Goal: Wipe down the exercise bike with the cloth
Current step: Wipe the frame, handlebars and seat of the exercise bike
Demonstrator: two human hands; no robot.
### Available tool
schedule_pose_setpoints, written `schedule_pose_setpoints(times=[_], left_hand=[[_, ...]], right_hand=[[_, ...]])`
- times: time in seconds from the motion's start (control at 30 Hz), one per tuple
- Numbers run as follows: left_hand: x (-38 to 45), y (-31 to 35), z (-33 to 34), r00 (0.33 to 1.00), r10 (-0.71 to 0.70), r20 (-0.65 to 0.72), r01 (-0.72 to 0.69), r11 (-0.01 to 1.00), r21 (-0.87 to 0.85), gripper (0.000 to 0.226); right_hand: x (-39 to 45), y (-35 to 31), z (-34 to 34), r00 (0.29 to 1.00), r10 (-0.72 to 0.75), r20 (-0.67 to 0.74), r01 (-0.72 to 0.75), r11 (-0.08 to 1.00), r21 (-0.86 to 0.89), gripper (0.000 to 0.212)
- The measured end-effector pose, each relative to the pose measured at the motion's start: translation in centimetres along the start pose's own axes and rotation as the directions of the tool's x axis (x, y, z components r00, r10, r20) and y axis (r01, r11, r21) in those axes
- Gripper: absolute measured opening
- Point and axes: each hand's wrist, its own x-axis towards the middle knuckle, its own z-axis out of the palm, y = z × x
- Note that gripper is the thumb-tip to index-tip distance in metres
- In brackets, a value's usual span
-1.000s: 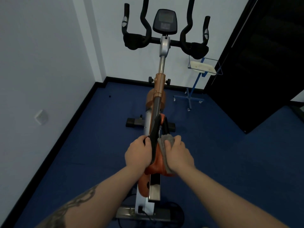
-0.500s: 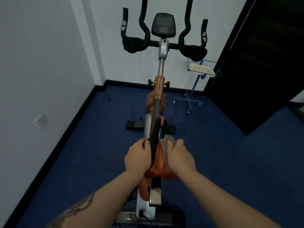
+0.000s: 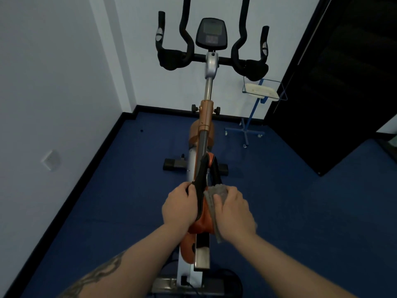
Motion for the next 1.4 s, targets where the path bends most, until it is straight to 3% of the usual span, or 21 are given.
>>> schedule_pose_setpoints(times=[0.1, 0.17, 0.33, 0.43, 0.53, 0.63, 0.73, 0.93, 1.1, 1.2, 1.33, 1.4], left_hand=[[-0.1, 0.0, -0.1, 1.0, 0.0, 0.008, 0.0, 1.0, 0.009, 0.029], [-0.2, -0.1, -0.2, 1.0, -0.005, 0.013, 0.005, 1.0, -0.005, 0.03], [-0.2, -0.1, -0.2, 1.0, 0.001, 0.017, -0.001, 1.0, -0.01, 0.03], [0.0, 0.0, -0.2, 1.0, -0.001, 0.005, 0.001, 1.0, 0.003, 0.03], [-0.2, -0.2, -0.2, 1.0, -0.009, 0.017, 0.009, 1.0, -0.013, 0.03], [-0.2, -0.2, -0.3, 1.0, -0.009, 0.012, 0.01, 0.999, -0.036, 0.029], [0.0, -0.3, -0.1, 1.0, 0.002, 0.009, -0.002, 0.999, -0.033, 0.027], [0.2, -0.5, -0.1, 1.0, 0.006, 0.01, -0.006, 1.0, -0.021, 0.029], [-0.2, -0.5, 0.2, 1.0, -0.014, -0.018, 0.014, 1.0, -0.028, 0.028], [-0.3, -0.2, 0.1, 0.999, -0.011, -0.031, 0.01, 1.0, -0.023, 0.027], [-0.7, 0.2, 0.0, 0.995, -0.054, -0.078, 0.053, 0.998, -0.013, 0.027], [-1.0, 0.5, 0.1, 0.988, -0.09, -0.124, 0.093, 0.995, 0.02, 0.027]], right_hand=[[2.5, -0.8, -1.1, 0.972, 0.14, 0.188, -0.152, 0.987, 0.053, 0.038], [2.6, -1.0, -1.2, 0.972, 0.16, 0.171, -0.178, 0.98, 0.092, 0.038], [-1.7, 0.5, 0.3, 0.996, -0.012, -0.083, 0.023, 0.99, 0.142, 0.044], [0.6, 0.2, -0.6, 0.997, 0.07, 0.034, -0.075, 0.984, 0.16, 0.029], [1.8, -0.1, -1.2, 0.967, 0.164, 0.194, -0.2, 0.962, 0.185, 0.037], [-0.2, 0.1, -0.4, 0.982, 0.152, 0.109, -0.163, 0.982, 0.1, 0.055], [-1.4, 0.2, 0.0, 0.986, 0.108, 0.13, -0.123, 0.986, 0.112, 0.066], [3.8, -1.7, -1.1, 0.959, 0.137, 0.25, -0.148, 0.989, 0.026, 0.058], [2.2, -0.8, -0.1, 0.982, 0.037, 0.185, -0.013, 0.992, -0.127, 0.068], [4.9, -1.5, -0.3, 0.968, 0.032, 0.247, -0.023, 0.999, -0.04, 0.061], [9.0, -3.2, -0.4, 0.94, 0.129, 0.315, -0.157, 0.986, 0.063, 0.055], [8.7, -2.8, 0.0, 0.94, 0.071, 0.332, -0.078, 0.997, 0.006, 0.059]])
